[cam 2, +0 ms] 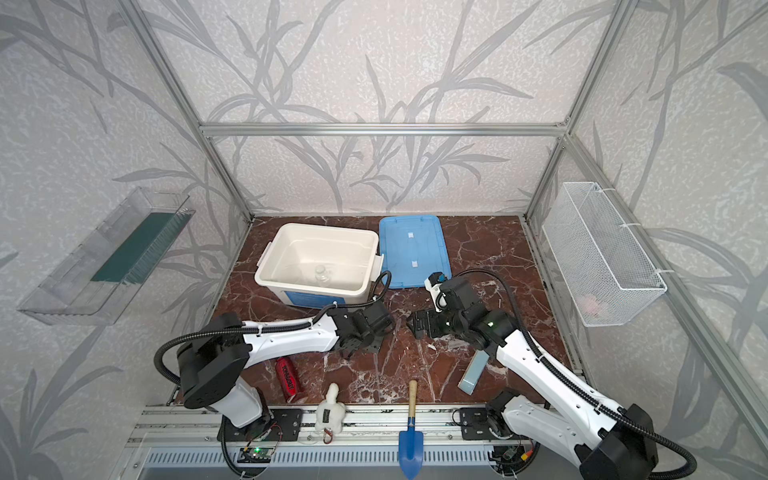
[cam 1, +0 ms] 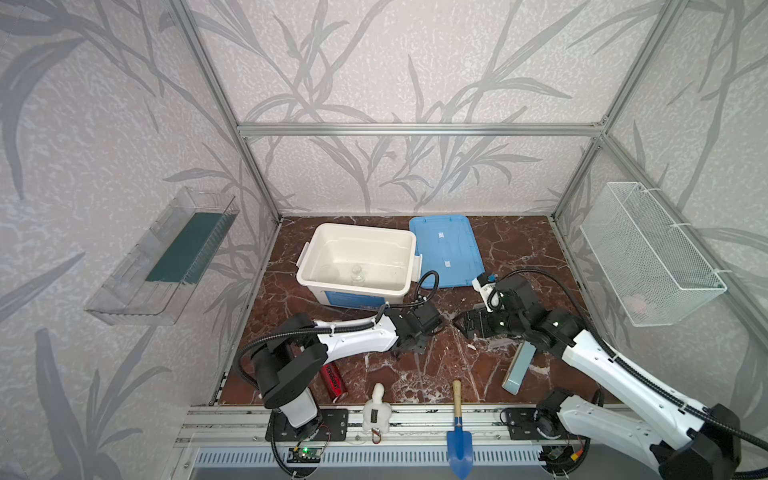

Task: Organize the chemistry lab equipment
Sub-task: 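Move the left gripper to the metal tweezers while the right gripper moves beside them, then close the left gripper on the metal tweezers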

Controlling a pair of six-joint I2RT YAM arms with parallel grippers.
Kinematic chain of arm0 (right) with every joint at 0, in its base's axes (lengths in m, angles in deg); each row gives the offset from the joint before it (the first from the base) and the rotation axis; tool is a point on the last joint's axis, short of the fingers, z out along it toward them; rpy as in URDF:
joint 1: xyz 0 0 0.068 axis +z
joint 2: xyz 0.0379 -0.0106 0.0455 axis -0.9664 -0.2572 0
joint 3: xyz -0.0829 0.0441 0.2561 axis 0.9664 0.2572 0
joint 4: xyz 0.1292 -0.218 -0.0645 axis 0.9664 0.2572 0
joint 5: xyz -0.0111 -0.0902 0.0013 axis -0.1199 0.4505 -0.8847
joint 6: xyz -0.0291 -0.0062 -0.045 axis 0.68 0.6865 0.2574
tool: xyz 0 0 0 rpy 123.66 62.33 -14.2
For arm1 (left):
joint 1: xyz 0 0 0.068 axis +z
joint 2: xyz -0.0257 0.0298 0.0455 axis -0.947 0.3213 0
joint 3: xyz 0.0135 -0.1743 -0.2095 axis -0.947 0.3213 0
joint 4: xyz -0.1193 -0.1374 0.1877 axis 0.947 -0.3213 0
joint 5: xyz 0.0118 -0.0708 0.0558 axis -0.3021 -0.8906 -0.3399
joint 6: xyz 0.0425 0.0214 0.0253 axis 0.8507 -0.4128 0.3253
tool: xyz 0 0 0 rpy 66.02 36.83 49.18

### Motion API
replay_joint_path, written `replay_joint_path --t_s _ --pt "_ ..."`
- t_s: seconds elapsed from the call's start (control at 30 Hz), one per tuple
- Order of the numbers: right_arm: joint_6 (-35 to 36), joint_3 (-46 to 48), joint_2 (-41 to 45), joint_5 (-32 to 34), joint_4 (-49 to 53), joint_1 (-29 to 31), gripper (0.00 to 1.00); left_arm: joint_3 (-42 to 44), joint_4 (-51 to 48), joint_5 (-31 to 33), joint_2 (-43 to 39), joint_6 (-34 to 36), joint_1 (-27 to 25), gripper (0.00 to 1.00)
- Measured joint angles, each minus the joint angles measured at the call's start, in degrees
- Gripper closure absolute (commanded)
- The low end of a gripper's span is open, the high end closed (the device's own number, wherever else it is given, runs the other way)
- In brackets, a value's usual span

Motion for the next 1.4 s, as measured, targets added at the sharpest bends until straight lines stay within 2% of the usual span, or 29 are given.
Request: replay_joint_path --t_s 0.3,0.43,0.63,0.73,0.87,0.9,0.93,1.23,1.4 --pt "0.4 0.1 0.0 0.4 0.0 0.0 0.01 -2.4 -0.5 -2.6 3.8 1.7 2.5 0.53" --pt "0.5 0.1 0.0 0.5 0.0 0.0 0.01 -4.9 -0.6 -3.5 6.8 2.8 2.4 0.61" --pt "0.6 0.1 0.0 0.5 0.0 0.0 0.01 -8.2 -2.8 -3.6 9.8 3.4 2.3 0.66" --pt "0.7 0.1 -0.2 0.5 -0.2 0.0 0.01 -9.9 -3.5 -3.3 11.0 3.5 2.3 0.83" --pt "0.7 0.1 -0.7 0.5 -0.2 0.0 0.01 -10.4 -4.1 -3.1 11.4 3.8 2.2 0.88" --pt "0.7 0.1 -0.9 0.5 -0.2 0.0 0.01 -10.5 -4.3 -3.1 11.5 3.7 2.1 0.96" --pt "0.7 0.1 -1.0 0.5 -0.2 0.0 0.02 -10.8 -4.6 -2.9 11.6 3.7 2.1 1.00" --pt "0.7 0.1 -1.1 0.5 -0.6 0.0 0.02 -11.2 -6.4 -1.2 11.5 3.6 0.7 1.00" --pt "0.9 0.1 -1.1 0.9 -0.6 0.0 0.02 -11.2 -8.2 -0.5 6.9 3.5 -1.6 1.00"
